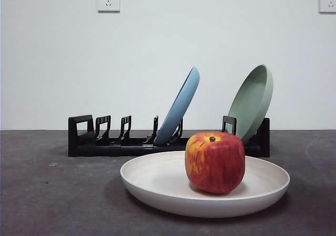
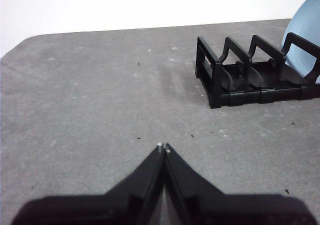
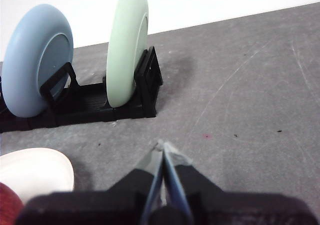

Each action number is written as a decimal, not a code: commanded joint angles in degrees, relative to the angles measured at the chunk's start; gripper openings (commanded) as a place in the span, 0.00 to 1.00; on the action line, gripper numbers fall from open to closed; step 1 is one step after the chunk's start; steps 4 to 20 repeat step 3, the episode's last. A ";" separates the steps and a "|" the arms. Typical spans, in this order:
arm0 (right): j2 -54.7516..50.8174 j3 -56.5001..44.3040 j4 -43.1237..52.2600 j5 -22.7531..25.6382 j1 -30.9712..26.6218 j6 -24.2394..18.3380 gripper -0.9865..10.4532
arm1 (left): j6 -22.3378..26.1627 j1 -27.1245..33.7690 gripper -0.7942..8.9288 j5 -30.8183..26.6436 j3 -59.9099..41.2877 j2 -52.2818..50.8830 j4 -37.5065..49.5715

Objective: Take the yellow plate from the plate rack,put the plate on the table,take the apple from the table,put the apple in the plate

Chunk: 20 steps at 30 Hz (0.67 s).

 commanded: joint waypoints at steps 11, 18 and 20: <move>-0.15 -0.57 -0.52 0.15 0.02 0.35 0.09 | -0.35 0.17 0.08 -0.04 -0.79 -0.17 0.11; -0.15 -0.57 -0.52 0.15 0.02 0.35 0.09 | -0.35 0.17 0.08 -0.04 -0.79 -0.17 0.11; -0.15 -0.57 -0.52 0.15 0.02 0.35 0.09 | -0.35 0.17 0.08 -0.04 -0.79 -0.17 0.11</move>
